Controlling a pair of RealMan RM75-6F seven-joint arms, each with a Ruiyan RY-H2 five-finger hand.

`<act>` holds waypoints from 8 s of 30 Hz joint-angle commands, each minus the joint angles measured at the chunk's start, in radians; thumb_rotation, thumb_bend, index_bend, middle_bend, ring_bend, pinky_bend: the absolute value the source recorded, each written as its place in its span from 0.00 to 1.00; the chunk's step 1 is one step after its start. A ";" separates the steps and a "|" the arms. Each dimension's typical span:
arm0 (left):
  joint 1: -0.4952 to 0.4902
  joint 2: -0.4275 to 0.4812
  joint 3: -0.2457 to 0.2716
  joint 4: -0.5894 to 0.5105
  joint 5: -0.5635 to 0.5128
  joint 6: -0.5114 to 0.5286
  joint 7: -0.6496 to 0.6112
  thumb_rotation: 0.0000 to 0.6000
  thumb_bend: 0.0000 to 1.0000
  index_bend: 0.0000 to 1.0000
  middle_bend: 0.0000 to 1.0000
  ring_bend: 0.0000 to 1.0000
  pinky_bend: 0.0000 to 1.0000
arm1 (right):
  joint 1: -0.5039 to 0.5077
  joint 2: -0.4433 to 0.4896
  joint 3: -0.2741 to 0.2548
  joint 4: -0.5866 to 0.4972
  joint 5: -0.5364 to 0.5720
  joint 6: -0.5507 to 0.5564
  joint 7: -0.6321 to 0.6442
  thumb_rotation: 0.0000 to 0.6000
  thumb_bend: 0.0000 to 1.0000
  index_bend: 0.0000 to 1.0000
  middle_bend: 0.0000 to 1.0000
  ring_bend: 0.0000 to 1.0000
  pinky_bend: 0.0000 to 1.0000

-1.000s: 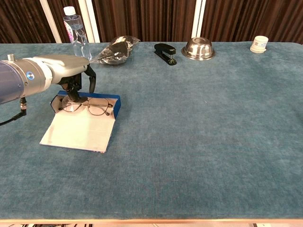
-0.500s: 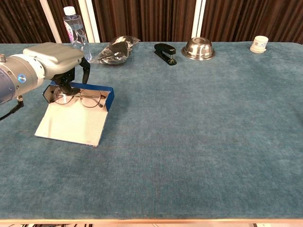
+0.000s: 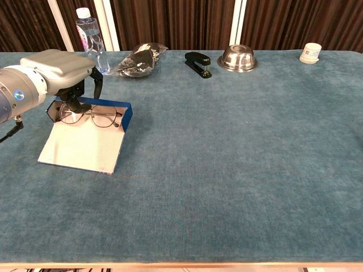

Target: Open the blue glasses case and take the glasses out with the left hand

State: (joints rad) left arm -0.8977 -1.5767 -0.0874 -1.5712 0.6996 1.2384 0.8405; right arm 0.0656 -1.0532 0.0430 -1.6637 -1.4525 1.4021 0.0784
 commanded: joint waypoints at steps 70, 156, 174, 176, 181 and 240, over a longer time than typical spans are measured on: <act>0.043 -0.087 -0.130 0.242 0.011 -0.089 -0.010 1.00 0.32 0.43 1.00 0.91 0.93 | 0.000 0.002 0.000 -0.005 0.004 -0.003 -0.003 1.00 0.12 0.00 0.00 0.00 0.21; 0.230 0.024 0.026 -0.153 0.032 -0.011 -0.040 1.00 0.34 0.51 1.00 1.00 1.00 | 0.000 0.005 -0.002 -0.006 -0.003 -0.001 0.008 1.00 0.12 0.00 0.00 0.00 0.21; 0.231 0.013 0.026 -0.143 0.026 -0.018 -0.036 1.00 0.38 0.54 1.00 1.00 1.00 | -0.001 0.005 -0.002 -0.006 -0.003 -0.001 0.010 1.00 0.12 0.00 0.00 0.00 0.21; 0.231 0.012 0.027 -0.142 0.025 -0.020 -0.035 1.00 0.39 0.55 1.00 1.00 1.00 | -0.001 0.006 -0.002 -0.006 -0.002 -0.001 0.010 1.00 0.12 0.00 0.00 0.00 0.21; 0.234 0.009 0.027 -0.142 0.030 -0.020 -0.042 1.00 0.43 0.57 1.00 1.00 1.00 | -0.001 0.005 -0.002 -0.007 -0.002 0.000 0.010 1.00 0.12 0.00 0.00 0.00 0.21; -0.042 -0.247 -0.184 -0.051 -0.151 -0.001 0.100 1.00 0.28 0.42 1.00 0.98 1.00 | 0.001 0.009 0.000 -0.010 0.010 -0.011 0.013 1.00 0.12 0.00 0.00 0.00 0.21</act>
State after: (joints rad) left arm -0.9492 -1.8331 -0.2764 -1.6116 0.5364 1.2321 0.9538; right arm 0.0668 -1.0442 0.0430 -1.6737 -1.4425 1.3910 0.0915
